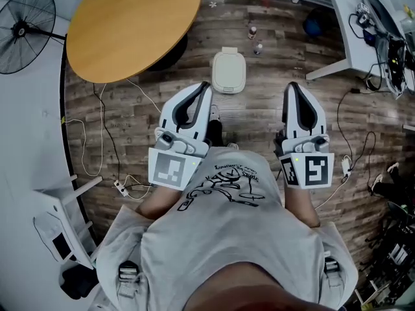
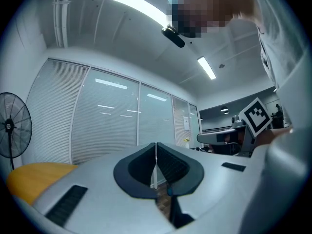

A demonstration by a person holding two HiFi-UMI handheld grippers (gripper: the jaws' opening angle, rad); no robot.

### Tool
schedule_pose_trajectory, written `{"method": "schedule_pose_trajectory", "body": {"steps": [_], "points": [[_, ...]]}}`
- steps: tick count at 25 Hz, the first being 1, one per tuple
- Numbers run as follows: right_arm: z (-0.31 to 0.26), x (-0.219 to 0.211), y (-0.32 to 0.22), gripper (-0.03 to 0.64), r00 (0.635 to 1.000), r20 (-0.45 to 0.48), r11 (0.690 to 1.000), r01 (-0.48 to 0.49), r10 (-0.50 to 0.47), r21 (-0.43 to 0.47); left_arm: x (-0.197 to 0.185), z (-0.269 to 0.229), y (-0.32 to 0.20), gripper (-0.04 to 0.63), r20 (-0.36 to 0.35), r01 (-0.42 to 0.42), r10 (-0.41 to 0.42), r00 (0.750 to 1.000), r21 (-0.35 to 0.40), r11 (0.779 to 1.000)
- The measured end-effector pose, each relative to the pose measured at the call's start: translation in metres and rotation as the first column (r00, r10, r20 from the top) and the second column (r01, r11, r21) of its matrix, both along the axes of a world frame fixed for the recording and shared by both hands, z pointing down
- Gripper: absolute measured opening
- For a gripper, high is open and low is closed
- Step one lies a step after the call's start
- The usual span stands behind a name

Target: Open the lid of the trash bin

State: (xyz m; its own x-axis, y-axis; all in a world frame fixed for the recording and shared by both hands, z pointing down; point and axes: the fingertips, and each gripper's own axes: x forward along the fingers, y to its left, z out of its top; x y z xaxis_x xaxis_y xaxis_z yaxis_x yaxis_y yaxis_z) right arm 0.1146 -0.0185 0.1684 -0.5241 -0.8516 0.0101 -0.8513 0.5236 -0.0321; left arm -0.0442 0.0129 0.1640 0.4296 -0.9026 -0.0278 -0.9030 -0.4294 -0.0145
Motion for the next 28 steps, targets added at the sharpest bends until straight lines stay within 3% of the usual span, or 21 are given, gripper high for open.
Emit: {"method": "schedule_pose_trajectory", "body": {"steps": [15, 28], "points": [[-0.01, -0.107, -0.112, 0.006, 1.0, -0.024, 1.0, 0.016, -0.016, 0.019, -0.092, -0.004, -0.116, 0.023, -0.005, -0.032, 0.032, 0.999, 0.018, 0.999], [0.0, -0.13, -0.136, 0.006, 0.998, -0.057, 1.0, 0.027, -0.027, 0.005, -0.11, 0.007, -0.142, 0.023, -0.019, -0.037, 0.037, 0.999, -0.005, 0.999]]}}
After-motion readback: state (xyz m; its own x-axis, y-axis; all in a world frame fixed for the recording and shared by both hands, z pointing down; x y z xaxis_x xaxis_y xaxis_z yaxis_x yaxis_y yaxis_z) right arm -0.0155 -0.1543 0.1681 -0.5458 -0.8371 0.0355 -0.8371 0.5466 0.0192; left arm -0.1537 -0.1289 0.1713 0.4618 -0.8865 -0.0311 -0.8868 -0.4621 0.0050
